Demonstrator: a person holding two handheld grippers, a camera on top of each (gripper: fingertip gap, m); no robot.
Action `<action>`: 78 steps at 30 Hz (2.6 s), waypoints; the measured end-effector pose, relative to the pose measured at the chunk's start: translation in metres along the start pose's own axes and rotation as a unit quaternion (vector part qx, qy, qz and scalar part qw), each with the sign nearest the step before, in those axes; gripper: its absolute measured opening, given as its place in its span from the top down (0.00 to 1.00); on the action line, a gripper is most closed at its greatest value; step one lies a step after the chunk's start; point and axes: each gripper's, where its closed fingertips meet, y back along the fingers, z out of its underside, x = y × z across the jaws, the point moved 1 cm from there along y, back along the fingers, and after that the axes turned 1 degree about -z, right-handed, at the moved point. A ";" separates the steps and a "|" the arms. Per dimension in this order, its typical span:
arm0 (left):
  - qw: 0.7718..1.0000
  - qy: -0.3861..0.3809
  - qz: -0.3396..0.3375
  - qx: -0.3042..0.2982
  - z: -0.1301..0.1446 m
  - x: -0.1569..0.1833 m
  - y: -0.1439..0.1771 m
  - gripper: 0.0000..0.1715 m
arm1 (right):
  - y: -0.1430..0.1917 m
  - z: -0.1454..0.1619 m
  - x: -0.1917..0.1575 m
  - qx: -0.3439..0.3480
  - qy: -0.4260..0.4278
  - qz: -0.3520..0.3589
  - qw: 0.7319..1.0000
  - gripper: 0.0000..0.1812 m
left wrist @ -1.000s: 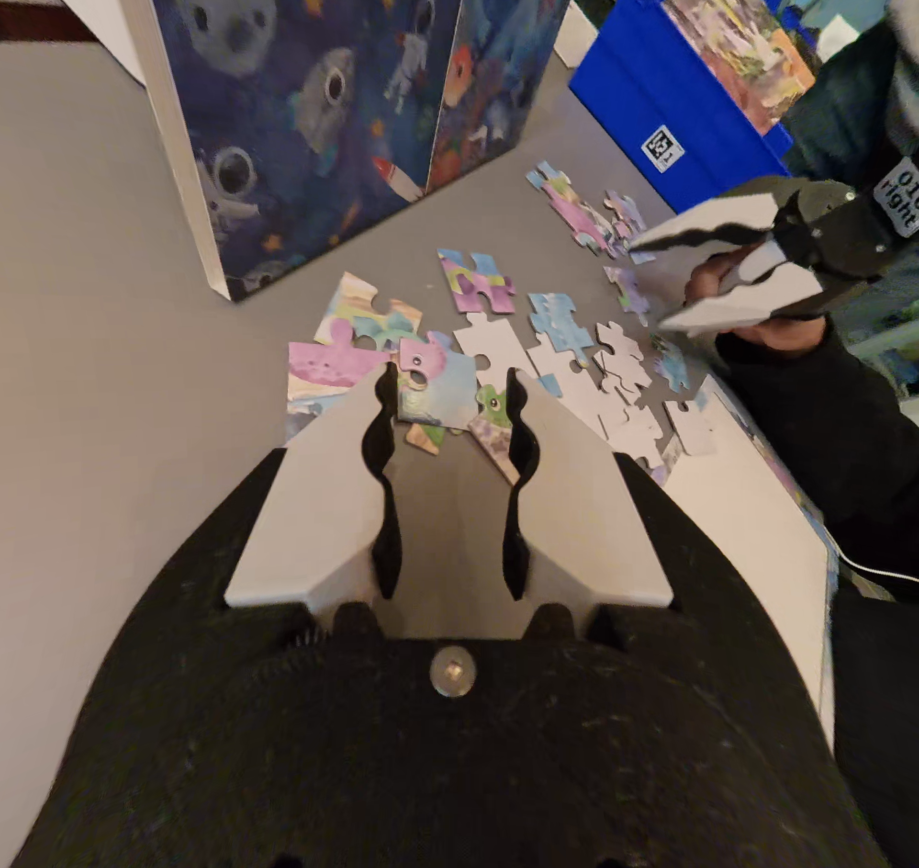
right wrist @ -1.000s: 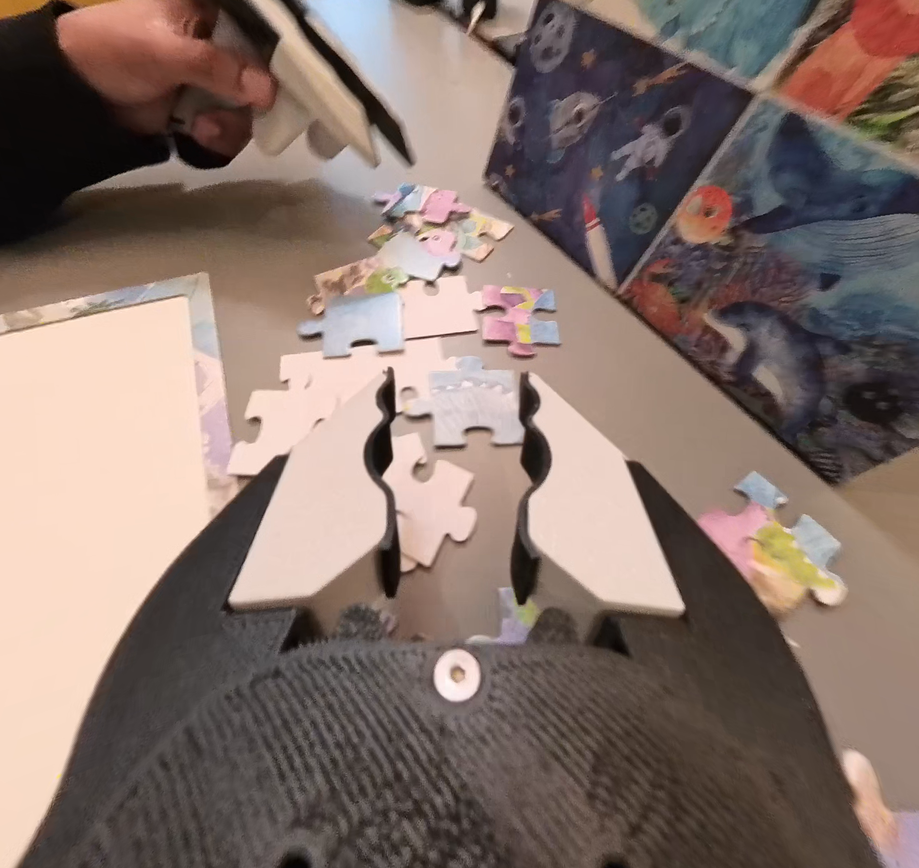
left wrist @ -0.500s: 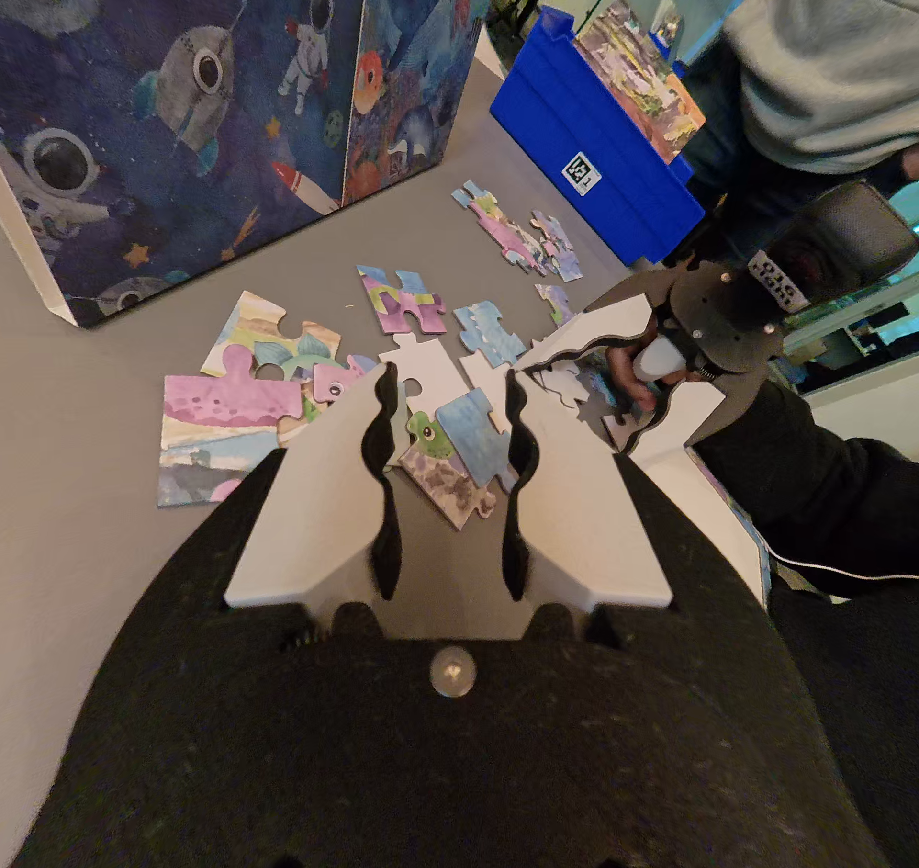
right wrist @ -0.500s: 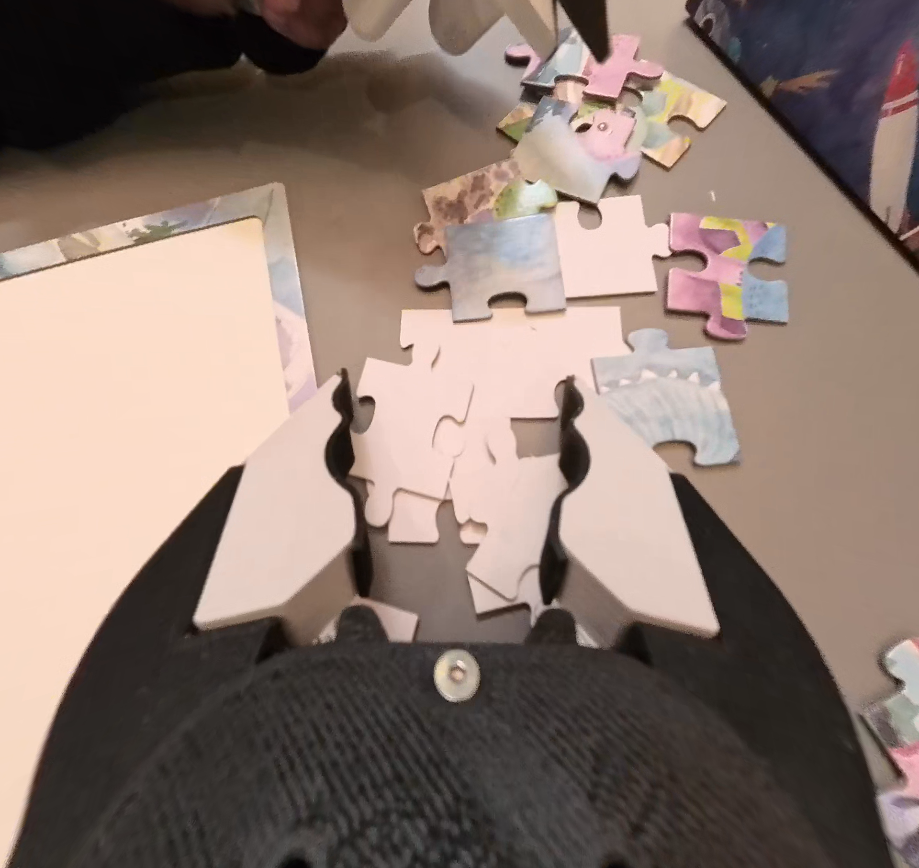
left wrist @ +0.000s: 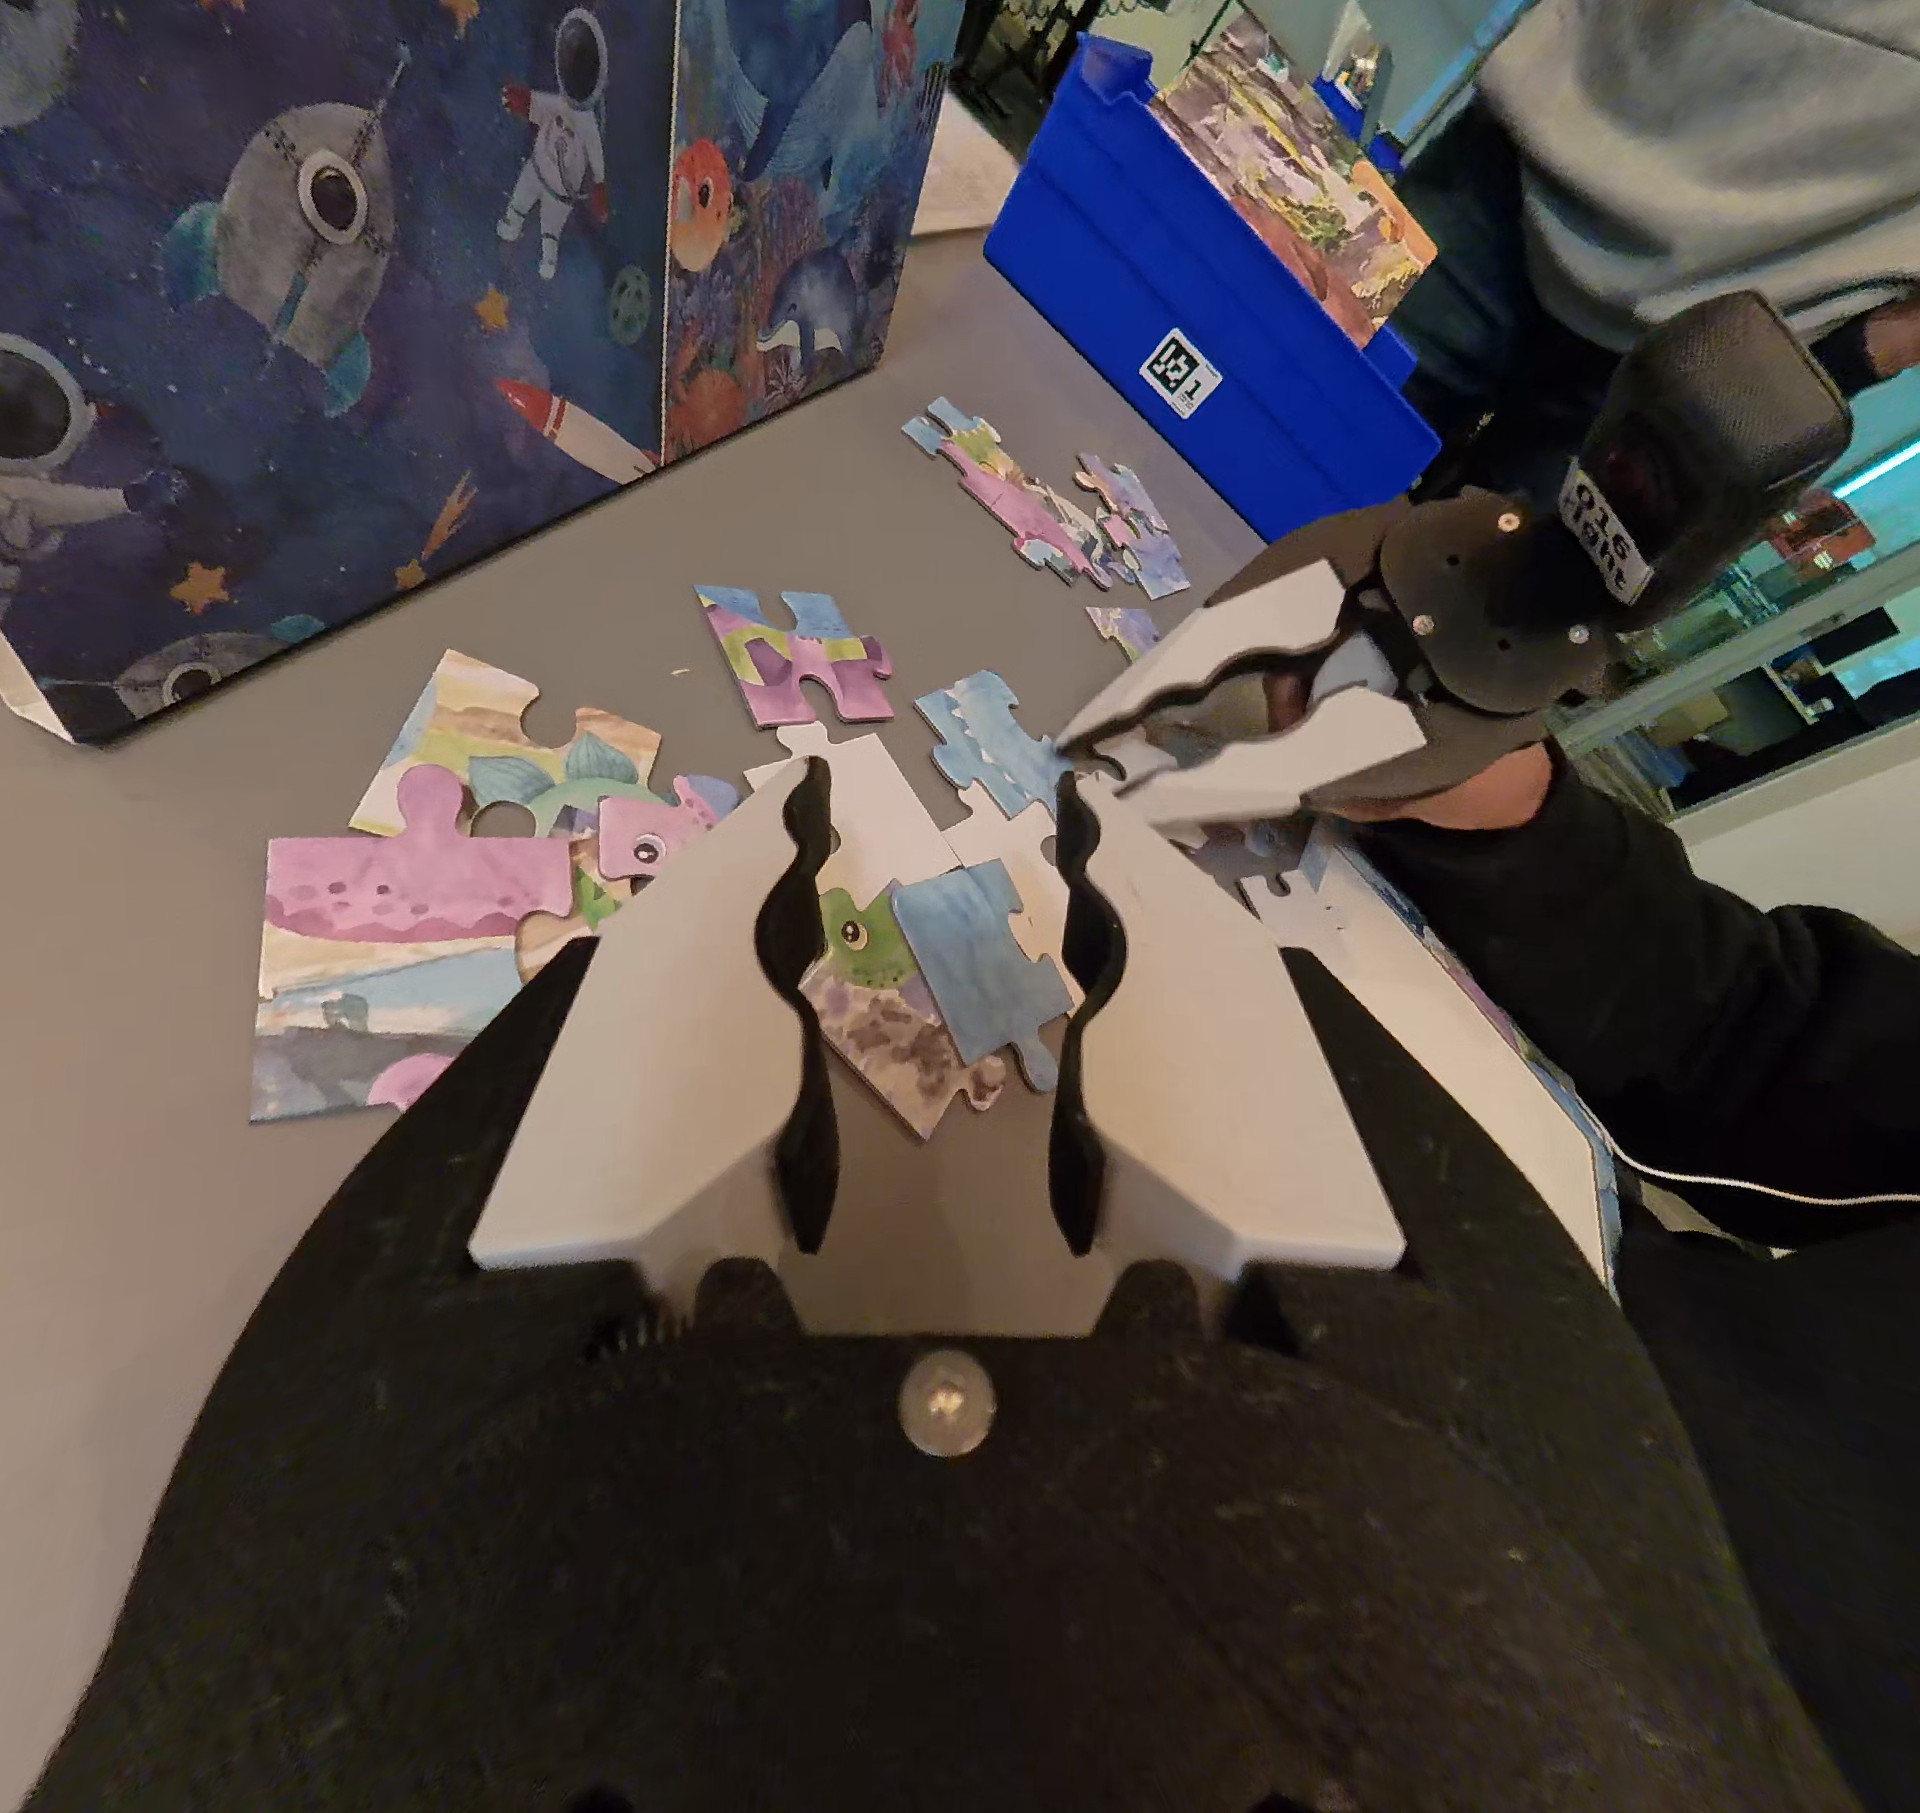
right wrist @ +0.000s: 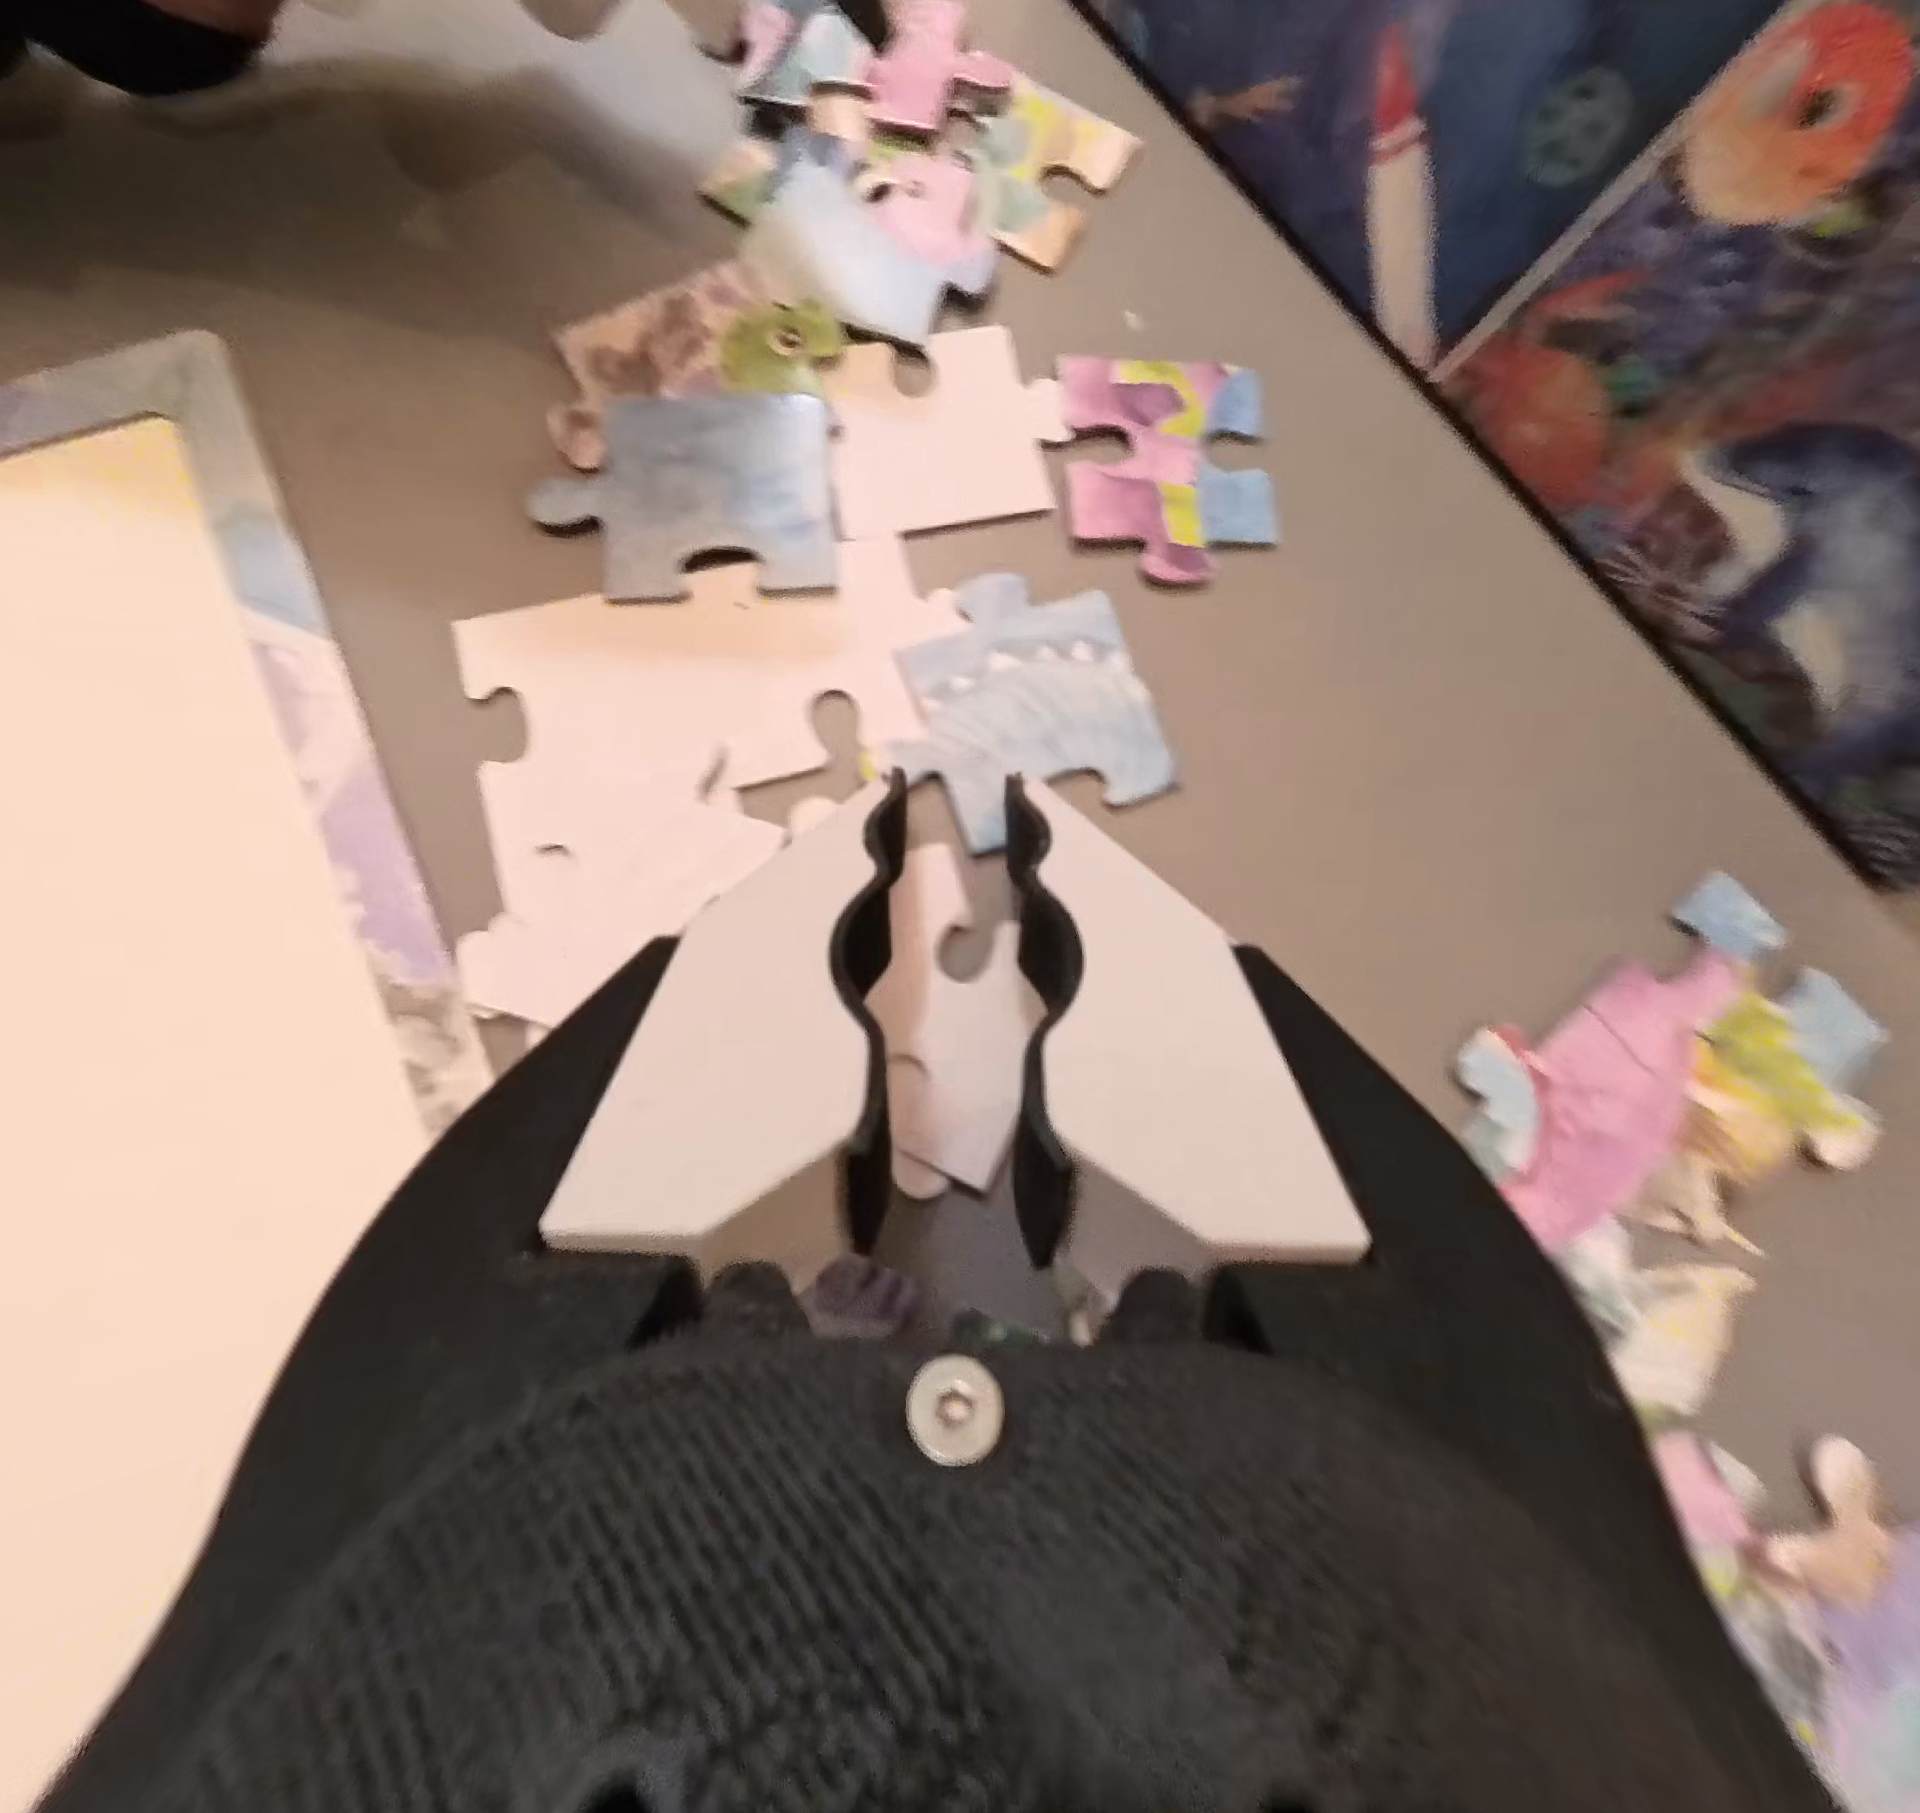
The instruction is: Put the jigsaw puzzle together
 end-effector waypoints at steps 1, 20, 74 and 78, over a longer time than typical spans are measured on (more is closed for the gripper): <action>1.000 0.000 0.001 0.000 0.000 0.000 0.000 0.76 | 0.004 -0.001 0.004 0.006 -0.001 0.006 1.000 0.91; 1.000 -0.003 -0.002 0.000 0.002 -0.001 -0.002 0.76 | 0.013 0.010 0.012 -0.018 0.058 0.018 0.998 0.92; 0.958 -0.246 0.109 -0.100 0.049 0.086 -0.038 0.49 | 0.039 -0.002 -0.006 0.046 -0.053 -0.125 0.990 0.76; 0.957 -0.248 0.093 -0.121 0.056 0.082 -0.043 0.54 | 0.041 0.015 -0.024 -0.001 0.079 -0.119 0.990 0.66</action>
